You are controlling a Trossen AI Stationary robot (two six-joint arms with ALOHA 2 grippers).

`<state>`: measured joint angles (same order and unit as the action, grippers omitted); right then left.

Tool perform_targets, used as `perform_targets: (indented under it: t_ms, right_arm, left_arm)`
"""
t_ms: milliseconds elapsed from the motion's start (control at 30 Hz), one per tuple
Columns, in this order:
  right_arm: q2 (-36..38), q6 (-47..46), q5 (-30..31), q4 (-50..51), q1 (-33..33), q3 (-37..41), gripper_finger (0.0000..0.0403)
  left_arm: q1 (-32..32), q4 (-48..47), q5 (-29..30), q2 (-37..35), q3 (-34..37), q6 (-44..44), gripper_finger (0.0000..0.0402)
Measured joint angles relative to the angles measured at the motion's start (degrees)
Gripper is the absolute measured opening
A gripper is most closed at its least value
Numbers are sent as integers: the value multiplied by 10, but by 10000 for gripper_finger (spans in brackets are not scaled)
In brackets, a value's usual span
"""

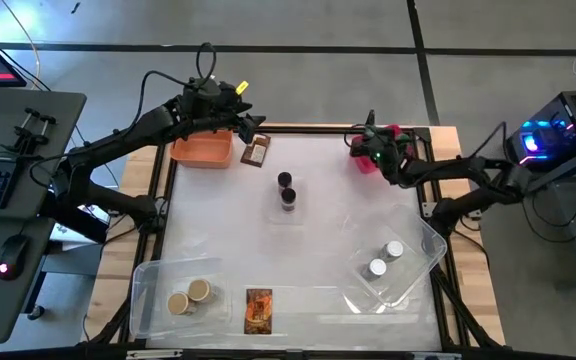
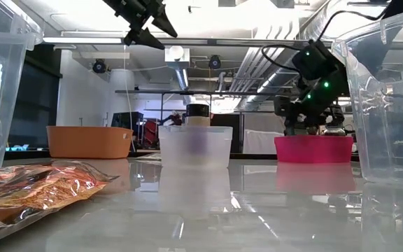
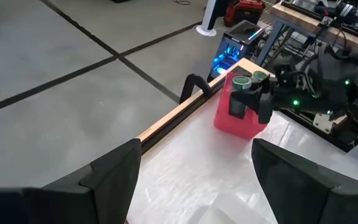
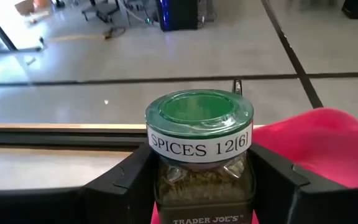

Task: Sort spices by type
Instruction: Put the green seasoning bottle into the pink bin

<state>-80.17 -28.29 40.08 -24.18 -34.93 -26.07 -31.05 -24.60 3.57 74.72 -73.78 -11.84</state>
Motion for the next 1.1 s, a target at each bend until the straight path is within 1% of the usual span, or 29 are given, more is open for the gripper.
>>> perform_targets:
  t_ms: [67,167,267,433,667,733,833,900,967,1100]
  right_arm:
    - [-9,1,15,-39,7,17,193]
    - [-17,14,33,-61,10,27,193]
    - [-23,16,44,-62,8,27,193]
    - [-45,10,43,-54,10,27,193]
    - [-80,-32,55,-62,10,24,193]
    - [-80,-45,51,-63,10,24,212]
    - [-83,-51,27,-59,10,27,262]
    - [-80,-51,5,-64,10,25,287]
    - [-80,-51,-6,-61,10,26,299]
    - [-80,-51,-24,-57,10,25,306]
  left_arm:
    - [0,-3,0,0,0,0,294]
    - [0,-8,0,0,0,0,294]
    - [0,-9,0,0,0,2,294]
    - [0,-9,1,0,0,14,294]
    - [0,-11,1,0,0,15,294]
    - [0,-12,1,0,0,15,294]
    - [0,-13,1,0,0,15,294]
    - [0,-13,1,0,0,15,294]
    - [0,-13,1,0,0,15,294]
    - [0,-13,1,0,0,15,294]
